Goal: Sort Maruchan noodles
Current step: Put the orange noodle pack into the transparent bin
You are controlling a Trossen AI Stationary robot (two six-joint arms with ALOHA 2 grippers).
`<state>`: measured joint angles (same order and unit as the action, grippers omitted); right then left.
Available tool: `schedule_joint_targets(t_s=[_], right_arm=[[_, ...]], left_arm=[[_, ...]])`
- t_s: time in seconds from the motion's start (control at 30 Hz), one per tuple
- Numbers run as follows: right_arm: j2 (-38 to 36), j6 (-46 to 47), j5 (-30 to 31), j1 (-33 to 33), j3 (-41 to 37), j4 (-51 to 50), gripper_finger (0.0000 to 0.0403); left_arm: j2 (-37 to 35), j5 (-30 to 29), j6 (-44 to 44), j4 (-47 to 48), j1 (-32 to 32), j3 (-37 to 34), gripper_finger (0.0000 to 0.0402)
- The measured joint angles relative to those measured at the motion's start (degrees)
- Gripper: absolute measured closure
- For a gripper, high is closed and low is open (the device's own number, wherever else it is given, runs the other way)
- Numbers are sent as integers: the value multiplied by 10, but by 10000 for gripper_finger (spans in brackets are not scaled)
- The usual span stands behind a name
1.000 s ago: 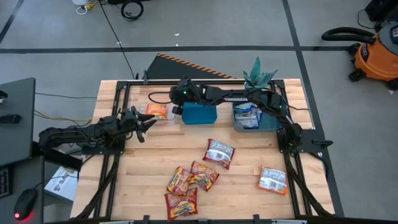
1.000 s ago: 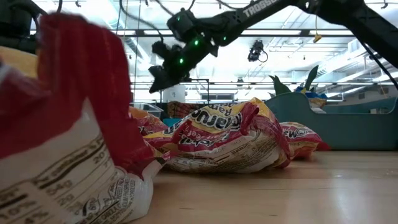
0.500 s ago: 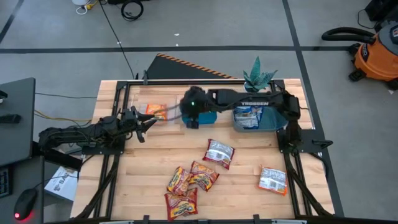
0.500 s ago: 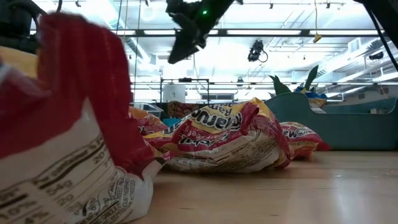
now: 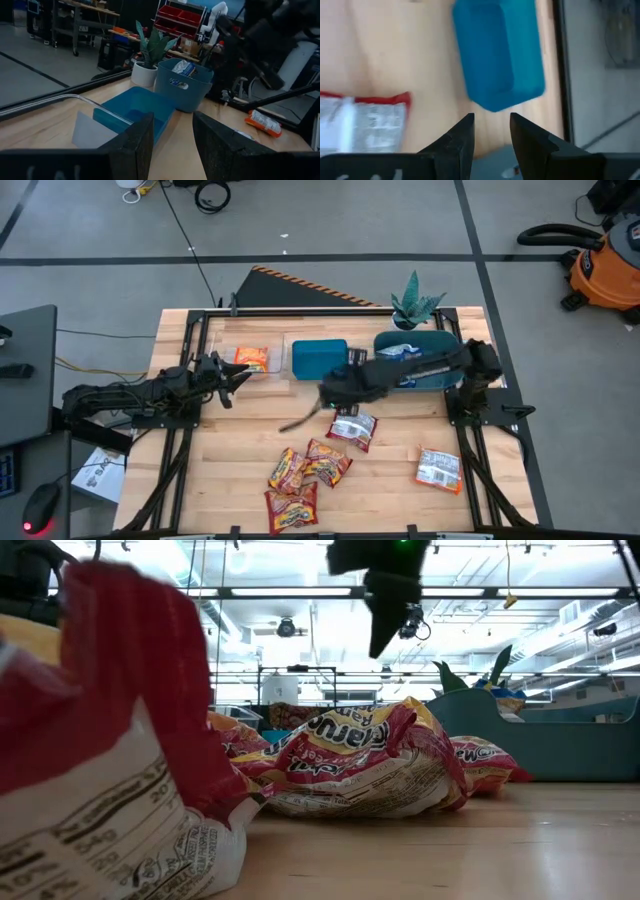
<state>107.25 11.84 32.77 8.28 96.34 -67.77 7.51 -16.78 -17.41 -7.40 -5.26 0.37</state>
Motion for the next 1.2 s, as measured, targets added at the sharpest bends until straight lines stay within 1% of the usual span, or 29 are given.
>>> schedule_joint_targets(t_s=[0.07, 0.17, 0.3, 0.4, 0.43, 0.5, 0.57, 0.63, 0.73, 0.8, 0.87, 0.97, 1.03, 1.2], right_arm=[[-25, -8, -3, 19, -55, 55, 273], [-73, -49, -28, 42, -147, 156, 273], [-128, -115, -54, 55, -252, 302, 273], [-161, -162, -56, 55, -309, 425, 273], [-171, -179, -65, 55, -328, 473, 273], [-185, -208, -110, 50, -369, 562, 273], [-195, -219, -164, 45, -404, 606, 273], [-204, -208, -181, 43, -426, 593, 273], [-223, -169, -168, 43, -444, 547, 273], [-236, -153, -168, 45, -454, 543, 273], [-246, -151, -186, 52, -457, 534, 273], [-271, -140, -234, 61, -457, 499, 273], [-289, -108, -282, 63, -457, 465, 273], [-309, 39, -411, 67, -457, 352, 273]], left_arm=[[0, 0, -1, 0, 0, 0, 260], [0, 12, -25, 9, 1, 0, 260], [0, 84, -43, -18, 13, 0, 260], [0, 145, -45, -84, 31, 0, 260], [0, 159, -45, -110, 38, 0, 260], [0, 175, -45, -144, 54, 0, 260], [0, 176, -43, -156, 68, 0, 260], [0, 170, -40, -153, 79, 0, 260], [18, 146, -40, -151, 91, 0, 260], [37, 125, -41, -158, 97, 0, 260], [57, 110, -45, -162, 101, 0, 260], [84, 106, -55, -167, 101, 3, 260], [98, 106, -59, -165, 101, 9, 260], [116, 100, -50, -167, 99, 19, 260]])
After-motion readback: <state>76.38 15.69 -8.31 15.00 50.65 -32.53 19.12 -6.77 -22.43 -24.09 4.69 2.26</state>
